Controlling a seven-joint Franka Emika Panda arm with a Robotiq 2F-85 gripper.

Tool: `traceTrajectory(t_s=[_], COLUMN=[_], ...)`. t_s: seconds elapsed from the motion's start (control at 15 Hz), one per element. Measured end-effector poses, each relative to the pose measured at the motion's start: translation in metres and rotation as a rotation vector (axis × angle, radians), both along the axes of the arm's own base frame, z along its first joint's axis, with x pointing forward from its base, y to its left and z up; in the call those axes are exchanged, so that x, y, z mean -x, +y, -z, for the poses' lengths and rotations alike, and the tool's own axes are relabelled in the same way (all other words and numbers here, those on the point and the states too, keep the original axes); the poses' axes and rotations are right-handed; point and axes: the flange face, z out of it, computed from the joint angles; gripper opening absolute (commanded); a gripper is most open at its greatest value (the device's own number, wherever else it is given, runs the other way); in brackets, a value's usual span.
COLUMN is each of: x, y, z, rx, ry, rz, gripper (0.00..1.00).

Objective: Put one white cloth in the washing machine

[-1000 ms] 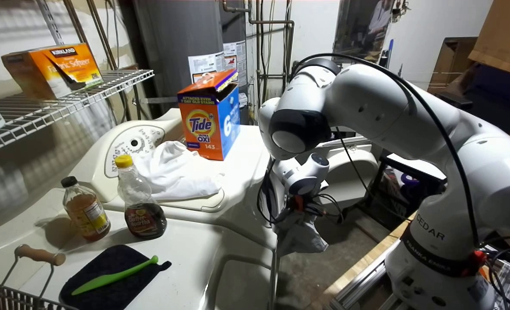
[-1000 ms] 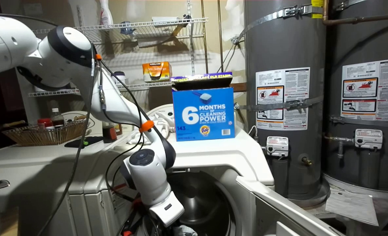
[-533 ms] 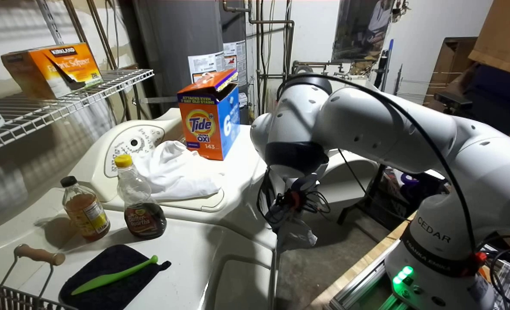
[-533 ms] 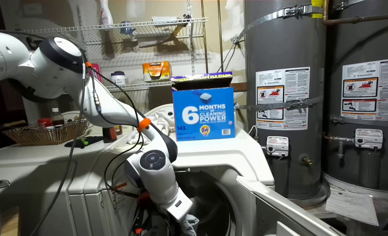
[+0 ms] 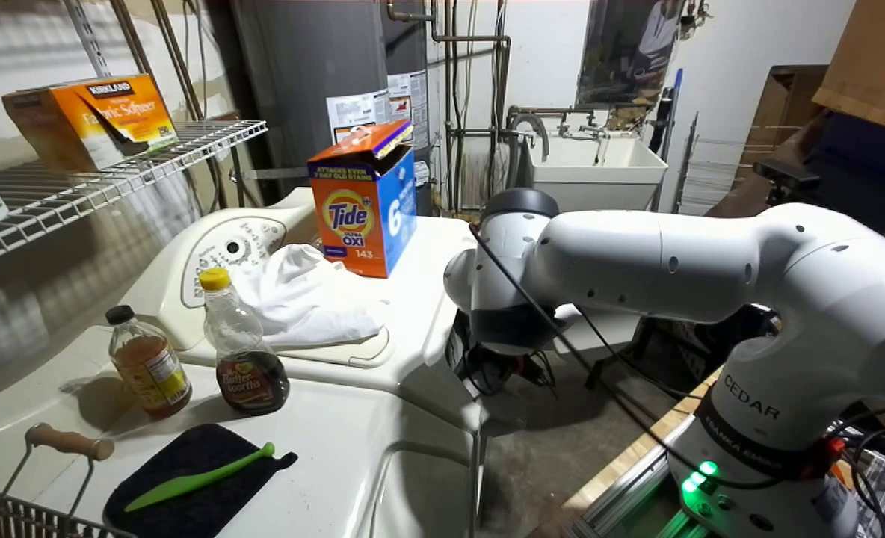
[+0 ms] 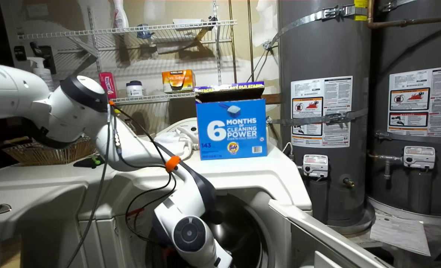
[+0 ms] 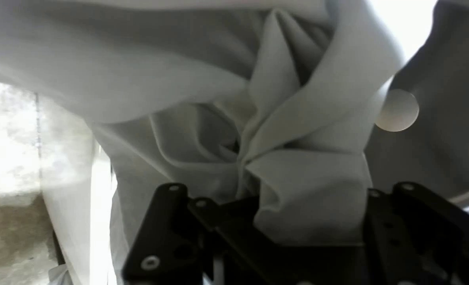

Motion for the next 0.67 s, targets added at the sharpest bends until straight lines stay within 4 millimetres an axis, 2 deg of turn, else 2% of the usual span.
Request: traceTrajectory(t_s=[0.13, 0.2, 0.27, 0.47, 0.6, 0.67], x=[-0.017, -0.029, -0.043, -0.078, -0.088, -0.086], y=[-0.007, -0.009, -0.010, 0.014, 0.036, 0.043], z=[0.008, 0.003, -0.011, -0.051, -0.062, -0.059], rx=[-0.039, -0.073, -0.099, -0.179, -0.241, -0.255], ry=[-0.072, -0.109, -0.147, -0.240, -0.270, -0.265], rz=[-0.007, -0.012, -0.026, -0.075, -0.114, -0.124], gripper=[0.00, 0.00, 0.00, 0.00, 0.00, 0.00])
